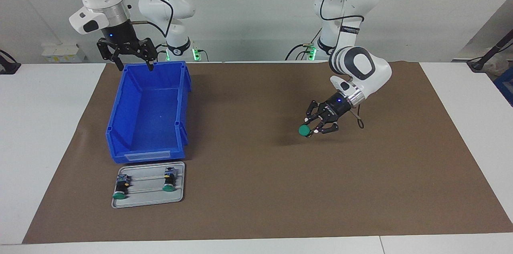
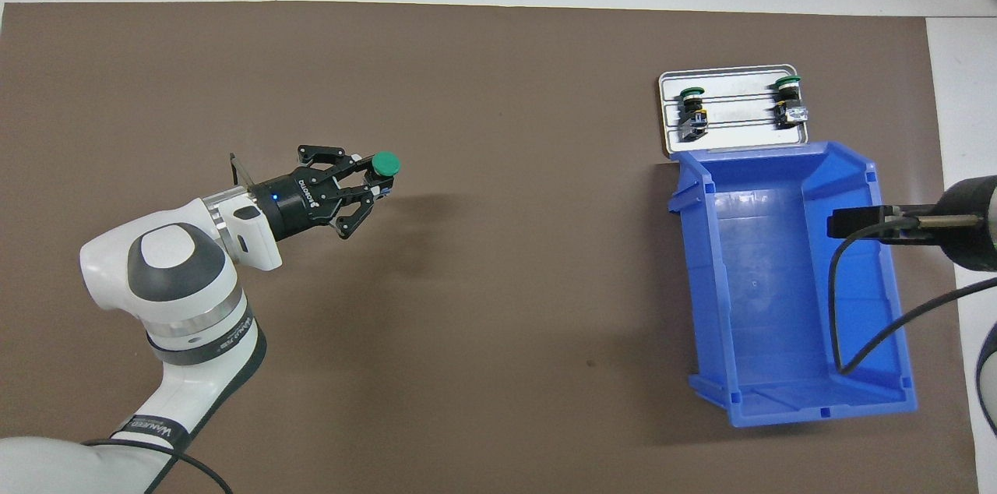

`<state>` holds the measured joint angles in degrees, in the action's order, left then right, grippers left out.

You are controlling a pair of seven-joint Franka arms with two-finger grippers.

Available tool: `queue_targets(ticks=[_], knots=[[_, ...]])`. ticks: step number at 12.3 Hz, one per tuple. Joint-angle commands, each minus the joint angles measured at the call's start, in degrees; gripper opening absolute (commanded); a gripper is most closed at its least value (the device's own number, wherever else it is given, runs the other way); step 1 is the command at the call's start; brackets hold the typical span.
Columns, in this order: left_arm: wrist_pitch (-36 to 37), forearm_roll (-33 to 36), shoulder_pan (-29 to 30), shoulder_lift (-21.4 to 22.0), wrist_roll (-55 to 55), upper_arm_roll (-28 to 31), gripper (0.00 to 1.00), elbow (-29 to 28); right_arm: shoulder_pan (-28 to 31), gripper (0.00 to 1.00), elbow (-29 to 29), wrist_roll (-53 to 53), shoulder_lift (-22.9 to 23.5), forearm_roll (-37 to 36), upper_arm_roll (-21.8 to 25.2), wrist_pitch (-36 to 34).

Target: Place and press button with both arms

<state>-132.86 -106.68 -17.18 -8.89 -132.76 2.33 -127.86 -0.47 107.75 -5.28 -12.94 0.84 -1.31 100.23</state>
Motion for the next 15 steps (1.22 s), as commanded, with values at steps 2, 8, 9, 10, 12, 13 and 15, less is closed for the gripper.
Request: queue_targets(ticks=[2,8,9,10,12,13,15], knots=[[9.97,-13.10,0.30,-3.85,-15.06,0.49,0.00,-3.35,0.30,0.99,-0.26,-0.61,-0.42,1.10,-0.18,-0.65],[16.32,-18.65,1.27,-3.50,-25.26,0.49,0.00,-9.32,0.30,0.99,-0.26,-0.61,-0.42,1.10,-0.18,-0.65],[16.58,-18.74,1.27,-3.41,-26.23,0.40,0.00,-9.77,0.30,0.99,-0.26,-0.61,-0.42,1.10,-0.18,-0.65],[17.02,-18.91,1.27,-3.06,-27.02,0.40,0.00,-10.91,0.30,0.99,-0.26,-0.61,-0.42,1.10,-0.10,-0.65],[17.29,-19.00,1.27,-2.71,-27.47,0.49,0.00,-12.06,0.30,0.99,-0.26,-0.61,-0.42,1.10,-0.18,-0.65],[17.29,-19.00,1.27,-2.71,-27.47,0.49,0.00,-12.15,0.30,0.99,-0.26,-0.61,-0.42,1.10,-0.18,-0.65],[17.38,-18.92,1.36,-2.62,-27.64,0.66,0.00,-12.50,0.30,0.99,-0.26,-0.61,-0.42,1.10,-0.18,-0.65]])
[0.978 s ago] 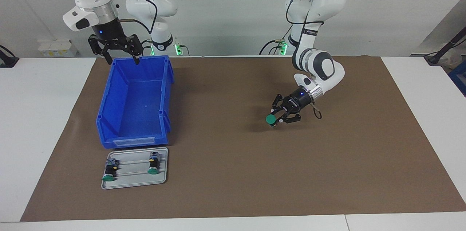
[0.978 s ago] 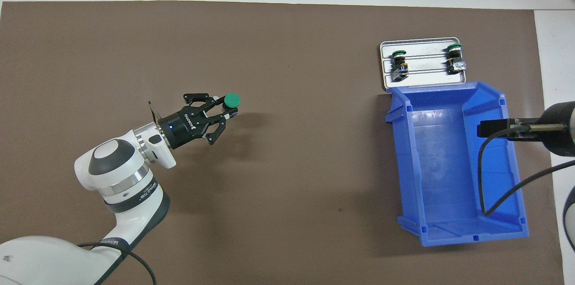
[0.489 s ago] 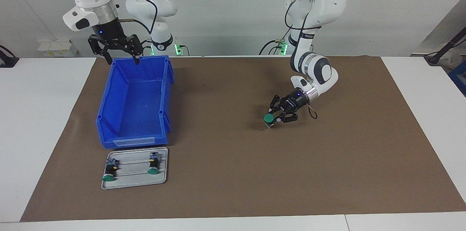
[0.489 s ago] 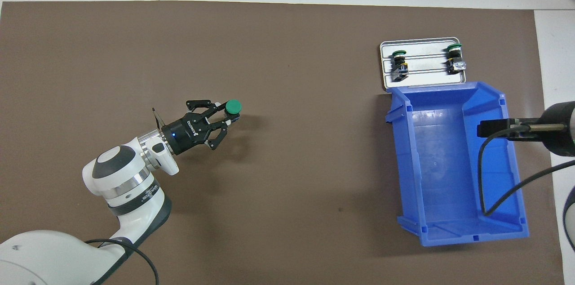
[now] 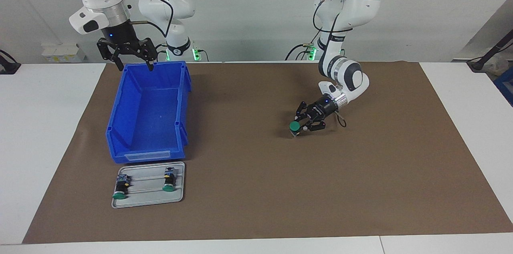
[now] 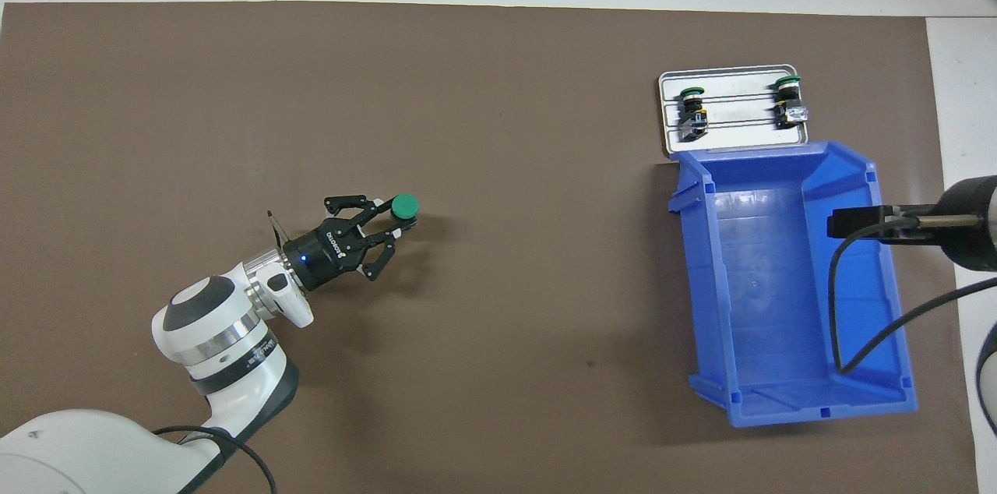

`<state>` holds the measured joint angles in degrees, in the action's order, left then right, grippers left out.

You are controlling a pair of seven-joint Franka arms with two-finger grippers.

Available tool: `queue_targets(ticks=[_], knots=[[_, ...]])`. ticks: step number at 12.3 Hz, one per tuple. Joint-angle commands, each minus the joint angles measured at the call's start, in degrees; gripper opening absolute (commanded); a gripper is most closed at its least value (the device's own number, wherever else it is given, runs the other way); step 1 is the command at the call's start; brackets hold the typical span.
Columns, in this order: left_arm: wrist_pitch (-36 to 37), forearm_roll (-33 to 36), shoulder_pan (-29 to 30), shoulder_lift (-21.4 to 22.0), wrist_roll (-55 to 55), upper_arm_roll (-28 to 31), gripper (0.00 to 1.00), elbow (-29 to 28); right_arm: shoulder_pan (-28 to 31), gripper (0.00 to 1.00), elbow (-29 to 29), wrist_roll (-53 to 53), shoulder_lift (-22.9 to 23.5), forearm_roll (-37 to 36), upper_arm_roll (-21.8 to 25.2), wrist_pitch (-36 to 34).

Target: Place and press button with both arms

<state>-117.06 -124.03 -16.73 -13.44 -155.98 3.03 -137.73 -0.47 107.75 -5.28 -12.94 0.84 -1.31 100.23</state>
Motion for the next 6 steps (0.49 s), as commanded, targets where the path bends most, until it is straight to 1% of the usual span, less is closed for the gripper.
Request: queue_targets(ticks=[1,6], knots=[[1.83,-1.57,1.09,2.10,-4.60,-0.04,0.00,-3.24,0.30,0.99,-0.26,-0.61,-0.42,1.10,-0.18,-0.65],[2.01,-0.69,1.79,2.45,-4.60,0.05,0.00,-4.56,0.30,0.99,-0.26,-0.61,-0.42,1.10,-0.18,-0.74]])
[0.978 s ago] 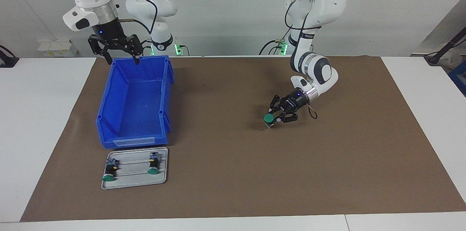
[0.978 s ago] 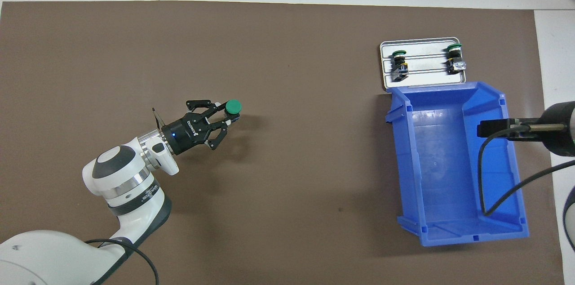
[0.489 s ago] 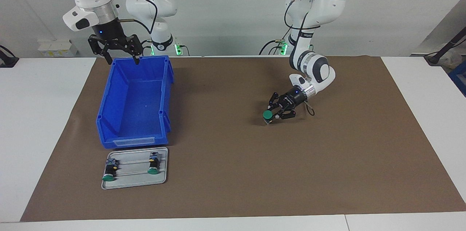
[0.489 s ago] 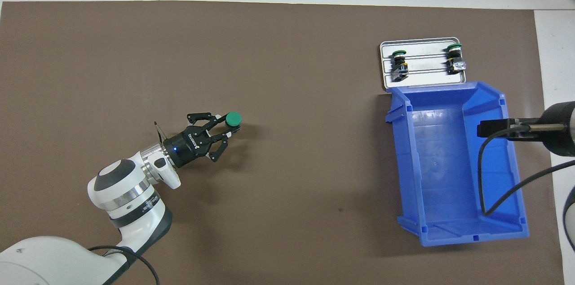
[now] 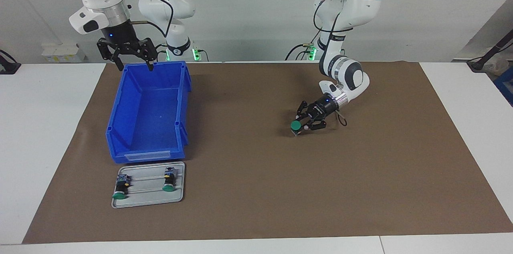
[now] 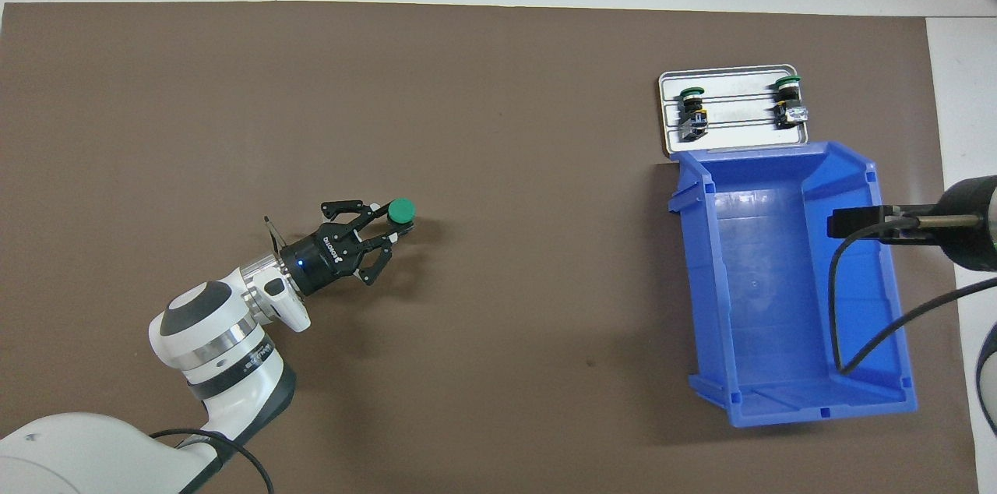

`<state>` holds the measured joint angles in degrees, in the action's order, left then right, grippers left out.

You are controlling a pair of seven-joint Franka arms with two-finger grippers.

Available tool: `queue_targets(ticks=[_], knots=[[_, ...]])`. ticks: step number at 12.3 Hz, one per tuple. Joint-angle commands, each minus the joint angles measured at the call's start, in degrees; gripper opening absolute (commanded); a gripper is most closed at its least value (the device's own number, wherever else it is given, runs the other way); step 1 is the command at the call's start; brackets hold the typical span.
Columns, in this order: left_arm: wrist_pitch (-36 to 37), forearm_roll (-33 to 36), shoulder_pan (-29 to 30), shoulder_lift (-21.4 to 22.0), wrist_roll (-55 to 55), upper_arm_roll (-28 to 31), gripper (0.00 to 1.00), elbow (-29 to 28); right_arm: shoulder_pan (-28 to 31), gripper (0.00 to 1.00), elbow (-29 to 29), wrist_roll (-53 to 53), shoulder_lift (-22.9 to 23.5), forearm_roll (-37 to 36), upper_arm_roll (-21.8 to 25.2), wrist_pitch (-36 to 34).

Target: Place and press button with both arms

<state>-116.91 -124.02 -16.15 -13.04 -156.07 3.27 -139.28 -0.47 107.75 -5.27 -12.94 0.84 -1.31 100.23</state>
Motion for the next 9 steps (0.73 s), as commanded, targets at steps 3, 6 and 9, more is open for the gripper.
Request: queue_targets(ticks=[3,6,9], knots=[[1.69,0.26,1.47,2.14,-4.50,-0.20,0.25,-3.63,0.30,0.99,-0.26,-0.61,-0.42,1.10,-0.18,-0.65],[1.43,2.63,2.26,2.23,-4.42,-0.20,0.76,-3.80,0.30,0.99,-0.26,-0.61,-0.42,1.10,-0.18,-0.65],[1.07,7.10,4.98,2.23,-4.15,-0.20,0.84,-3.80,0.30,0.99,-0.26,-0.61,-0.42,1.10,-0.10,-0.65]])
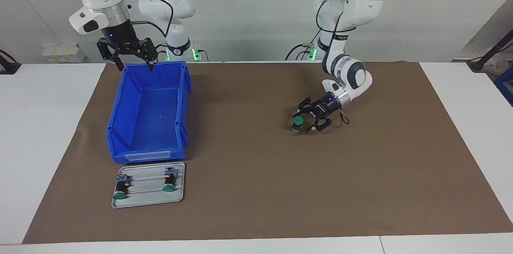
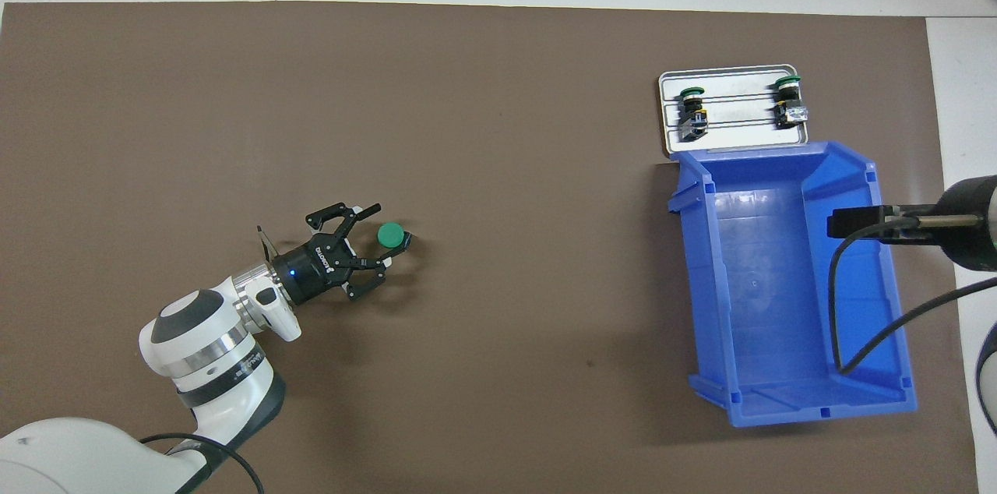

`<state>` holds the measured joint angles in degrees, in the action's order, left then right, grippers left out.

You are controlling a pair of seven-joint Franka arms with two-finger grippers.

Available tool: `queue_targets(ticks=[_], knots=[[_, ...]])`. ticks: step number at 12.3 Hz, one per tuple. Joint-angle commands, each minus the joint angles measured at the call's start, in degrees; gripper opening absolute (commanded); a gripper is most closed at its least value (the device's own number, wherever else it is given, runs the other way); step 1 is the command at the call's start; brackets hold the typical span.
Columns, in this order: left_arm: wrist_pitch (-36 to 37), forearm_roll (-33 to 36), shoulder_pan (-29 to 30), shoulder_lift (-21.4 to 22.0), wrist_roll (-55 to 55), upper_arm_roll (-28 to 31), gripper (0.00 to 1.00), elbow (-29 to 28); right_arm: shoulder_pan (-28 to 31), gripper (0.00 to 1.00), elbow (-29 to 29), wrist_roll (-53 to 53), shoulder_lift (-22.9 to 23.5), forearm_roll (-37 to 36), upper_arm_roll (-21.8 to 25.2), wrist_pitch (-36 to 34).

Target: Place and press button with both arms

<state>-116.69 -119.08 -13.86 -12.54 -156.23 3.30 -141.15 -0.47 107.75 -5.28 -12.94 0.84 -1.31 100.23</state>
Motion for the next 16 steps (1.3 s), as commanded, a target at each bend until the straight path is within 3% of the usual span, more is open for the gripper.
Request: queue_targets(ticks=[1,5,10,16], knots=[[0.85,3.58,3.31,1.73,-3.82,-0.22,0.86,-2.02,0.30,0.99,-0.26,-0.61,-0.42,1.10,-0.18,-0.65],[1.12,7.72,5.77,1.82,-1.72,-0.22,0.86,-2.20,0.30,0.99,-0.26,-0.61,-0.42,1.10,-0.18,-0.65],[2.44,24.39,14.81,1.56,10.49,-0.22,0.86,0.69,0.30,0.99,-0.26,-0.61,-0.42,1.10,-0.18,-0.65],[2.35,33.55,19.13,1.64,25.51,-0.13,0.85,4.65,0.30,0.99,-0.26,-0.61,-0.42,1.10,-0.18,-0.65]])
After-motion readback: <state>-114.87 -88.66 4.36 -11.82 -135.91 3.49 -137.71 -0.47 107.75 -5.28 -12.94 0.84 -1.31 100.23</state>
